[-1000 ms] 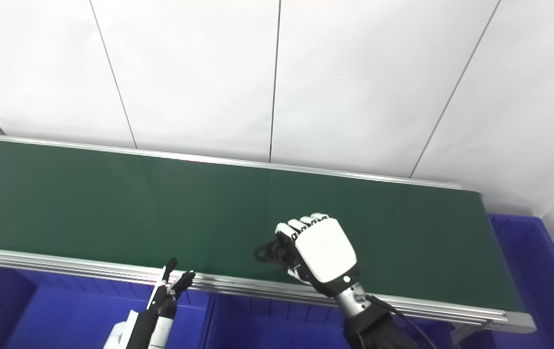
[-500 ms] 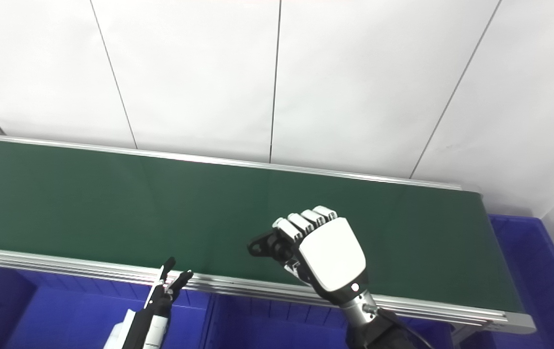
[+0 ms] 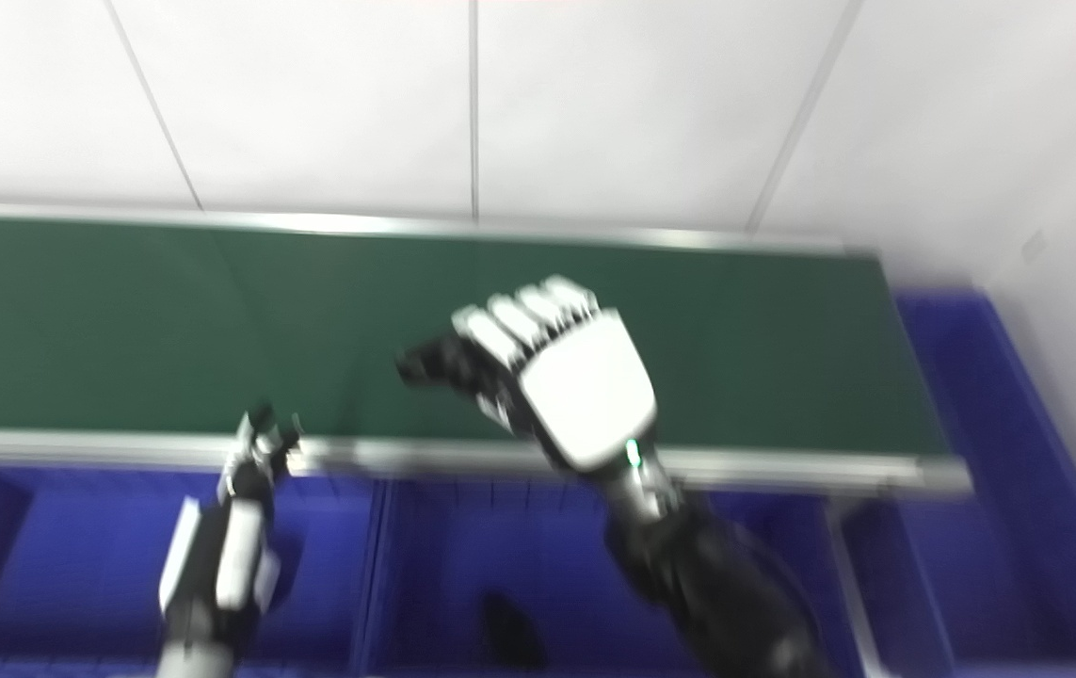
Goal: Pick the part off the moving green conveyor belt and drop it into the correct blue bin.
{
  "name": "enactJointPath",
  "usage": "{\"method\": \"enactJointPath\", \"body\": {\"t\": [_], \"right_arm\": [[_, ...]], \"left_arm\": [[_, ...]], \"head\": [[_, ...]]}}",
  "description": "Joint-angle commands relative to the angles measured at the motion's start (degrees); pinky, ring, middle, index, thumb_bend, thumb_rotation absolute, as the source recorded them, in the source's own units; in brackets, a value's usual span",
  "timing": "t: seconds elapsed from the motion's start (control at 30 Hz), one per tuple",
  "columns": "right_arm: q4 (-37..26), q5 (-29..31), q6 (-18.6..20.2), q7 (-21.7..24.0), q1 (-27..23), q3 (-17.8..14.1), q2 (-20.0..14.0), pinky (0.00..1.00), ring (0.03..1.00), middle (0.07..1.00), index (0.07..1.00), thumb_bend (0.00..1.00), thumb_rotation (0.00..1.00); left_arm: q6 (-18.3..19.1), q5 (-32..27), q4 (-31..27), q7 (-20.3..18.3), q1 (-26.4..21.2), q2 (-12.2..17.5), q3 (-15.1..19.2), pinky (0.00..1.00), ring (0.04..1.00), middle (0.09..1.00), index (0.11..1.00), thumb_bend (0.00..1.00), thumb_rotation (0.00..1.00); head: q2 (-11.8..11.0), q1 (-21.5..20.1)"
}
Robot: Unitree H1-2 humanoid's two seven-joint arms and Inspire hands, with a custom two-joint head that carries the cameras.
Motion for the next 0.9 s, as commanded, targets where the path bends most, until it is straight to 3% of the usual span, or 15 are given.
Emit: {"method": "enactJointPath", "body": {"t": [0.0, 0.1, 0.2, 0.33, 0.7, 0.83, 0.87], "right_arm": [[-2.0, 1.0, -0.7, 0.4, -2.1, -1.5, 0.3, 0.20, 0.242, 0.401, 0.489, 0.53, 0.00], [-1.5, 2.2, -2.0, 1.0, -2.6, -2.3, 0.1, 0.21, 0.245, 0.411, 0.486, 0.53, 0.00], [-1.4, 2.8, -2.5, 1.7, -2.6, -2.6, -0.2, 0.22, 0.250, 0.428, 0.485, 0.53, 0.00], [-2.1, 3.1, -2.6, 2.5, -1.9, -2.9, -0.2, 0.23, 0.255, 0.428, 0.487, 0.53, 0.00], [1.2, 0.8, -2.3, -3.5, 1.9, -1.8, -0.2, 0.21, 0.247, 0.398, 0.493, 0.53, 0.00], [4.8, -0.3, -2.8, -7.3, 4.0, 0.1, -0.6, 0.21, 0.248, 0.391, 0.497, 0.52, 0.00], [4.7, -0.3, -2.8, -6.5, 5.0, 0.6, -1.0, 0.20, 0.246, 0.390, 0.495, 0.52, 0.00]], "left_arm": [[2.0, -0.2, -2.3, -0.5, -1.5, 0.2, 0.3, 1.00, 0.958, 0.911, 1.000, 0.57, 1.00], [4.0, -0.7, -2.4, -0.4, -3.6, 0.0, 1.0, 1.00, 0.942, 0.890, 1.000, 0.58, 0.99], [5.2, -0.7, -2.2, -0.2, -4.8, -0.4, 1.4, 1.00, 0.906, 0.833, 1.000, 0.60, 0.96], [6.1, 0.2, -2.4, -0.1, -5.1, -0.3, 1.3, 1.00, 0.897, 0.821, 1.000, 0.61, 0.97], [4.3, -0.5, -1.0, 0.2, -4.4, -1.1, 1.4, 1.00, 0.917, 0.842, 1.000, 0.61, 0.95], [3.8, -0.7, -0.7, 0.5, -4.1, -1.4, 1.7, 1.00, 0.911, 0.842, 1.000, 0.61, 0.94], [3.2, -0.7, -0.4, 0.4, -4.1, -1.3, 1.7, 1.00, 0.910, 0.841, 1.000, 0.60, 0.94]], "head": [[2.2, -0.5], [3.7, -0.5], [3.8, -0.5], [3.2, 0.0], [0.5, 1.7], [-0.3, 2.1], [-0.8, 2.2]]}}
